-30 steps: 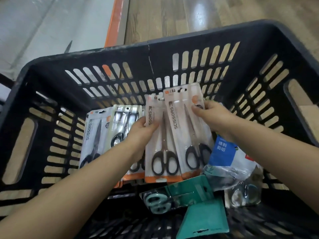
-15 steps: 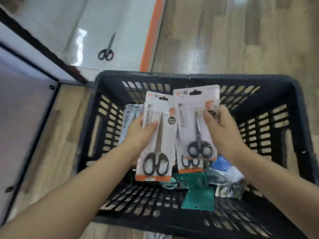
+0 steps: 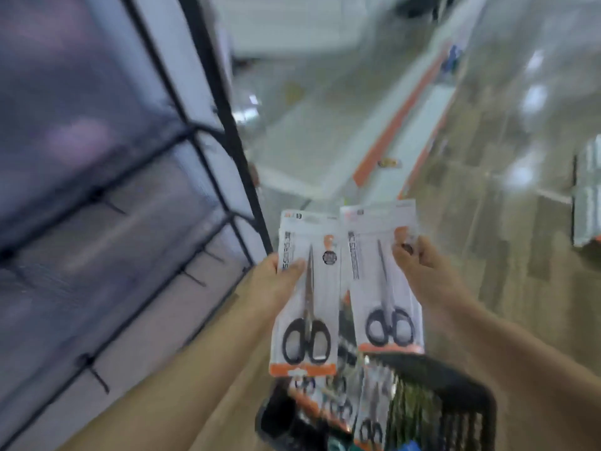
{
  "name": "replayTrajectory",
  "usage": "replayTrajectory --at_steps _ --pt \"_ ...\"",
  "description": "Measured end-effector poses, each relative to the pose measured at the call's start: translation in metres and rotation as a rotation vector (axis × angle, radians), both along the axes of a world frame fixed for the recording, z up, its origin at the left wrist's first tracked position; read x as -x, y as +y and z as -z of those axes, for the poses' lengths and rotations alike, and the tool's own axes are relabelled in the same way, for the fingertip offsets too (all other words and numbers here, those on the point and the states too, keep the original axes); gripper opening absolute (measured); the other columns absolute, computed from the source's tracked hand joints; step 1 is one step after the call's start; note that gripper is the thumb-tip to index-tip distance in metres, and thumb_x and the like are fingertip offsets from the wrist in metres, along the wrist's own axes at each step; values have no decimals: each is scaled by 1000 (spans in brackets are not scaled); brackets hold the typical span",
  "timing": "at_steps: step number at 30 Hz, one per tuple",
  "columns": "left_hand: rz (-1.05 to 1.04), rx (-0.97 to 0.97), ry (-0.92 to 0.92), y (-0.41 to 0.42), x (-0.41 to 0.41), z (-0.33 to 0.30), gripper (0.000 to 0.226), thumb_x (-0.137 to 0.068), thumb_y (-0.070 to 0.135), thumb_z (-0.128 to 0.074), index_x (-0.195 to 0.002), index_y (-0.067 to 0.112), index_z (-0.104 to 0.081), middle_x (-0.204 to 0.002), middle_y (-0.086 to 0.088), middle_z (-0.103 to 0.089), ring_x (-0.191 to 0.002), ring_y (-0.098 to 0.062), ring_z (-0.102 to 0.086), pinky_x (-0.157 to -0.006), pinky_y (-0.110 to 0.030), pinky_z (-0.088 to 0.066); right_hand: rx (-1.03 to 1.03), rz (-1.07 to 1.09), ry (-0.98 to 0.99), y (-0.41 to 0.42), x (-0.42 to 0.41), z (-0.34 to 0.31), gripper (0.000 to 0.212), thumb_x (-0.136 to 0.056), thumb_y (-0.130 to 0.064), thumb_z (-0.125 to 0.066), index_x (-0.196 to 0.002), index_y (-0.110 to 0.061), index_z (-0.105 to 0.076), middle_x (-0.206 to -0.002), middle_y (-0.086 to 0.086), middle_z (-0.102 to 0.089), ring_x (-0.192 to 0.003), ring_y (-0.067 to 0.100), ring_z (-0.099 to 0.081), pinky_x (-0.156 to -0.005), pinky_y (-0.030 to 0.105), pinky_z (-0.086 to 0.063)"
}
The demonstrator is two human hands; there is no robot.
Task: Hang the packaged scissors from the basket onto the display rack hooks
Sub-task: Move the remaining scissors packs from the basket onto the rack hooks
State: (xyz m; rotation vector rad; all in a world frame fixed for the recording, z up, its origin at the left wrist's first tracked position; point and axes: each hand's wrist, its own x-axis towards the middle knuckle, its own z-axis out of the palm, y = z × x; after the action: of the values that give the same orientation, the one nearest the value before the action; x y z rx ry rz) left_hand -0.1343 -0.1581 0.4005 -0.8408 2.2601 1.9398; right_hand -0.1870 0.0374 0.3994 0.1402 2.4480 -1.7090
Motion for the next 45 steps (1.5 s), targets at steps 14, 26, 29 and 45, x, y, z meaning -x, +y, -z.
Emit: replayTrajectory --at_steps 14,26,29,45 --pt "-555 -42 302 -61 -216 -266 32 -82 32 -67 -106 11 -64 -106 -11 -70 -98 -31 -66 -91 -51 -51 187 -501 266 -89 -153 -292 14 -98 -21 -47 -108 -16 -54 -90 -10 -55 -86 8 -51 -63 7 -36" --pt "-865 -162 243 -95 -342 -235 10 -93 13 -56 -94 4 -62 -93 -17 -68 -78 -30 -61 -79 -46 -53 59 -686 3 -149 -219 -251 35 -94 -50 -40 -103 -18 -52 -84 -2 -51 -74 12 -48 -58 24 -33" --pt "-842 -151 261 -118 -338 -248 8 -91 15 -59 -92 8 -64 -99 -17 -69 -86 -32 -63 -88 -52 -51 51 -647 44 -169 -215 -270 25 -95 -49 -39 -87 -27 -47 -73 -6 -43 -63 9 -42 -53 24 -29" --pt "-816 -133 317 -178 -296 -261 8 -93 16 -57 -96 11 -62 -104 -18 -68 -95 -37 -65 -86 -56 -52 -4 -650 115 -262 -158 -299 45 -98 -47 -35 -121 -11 -51 -107 12 -59 -92 24 -55 -75 34 -42"
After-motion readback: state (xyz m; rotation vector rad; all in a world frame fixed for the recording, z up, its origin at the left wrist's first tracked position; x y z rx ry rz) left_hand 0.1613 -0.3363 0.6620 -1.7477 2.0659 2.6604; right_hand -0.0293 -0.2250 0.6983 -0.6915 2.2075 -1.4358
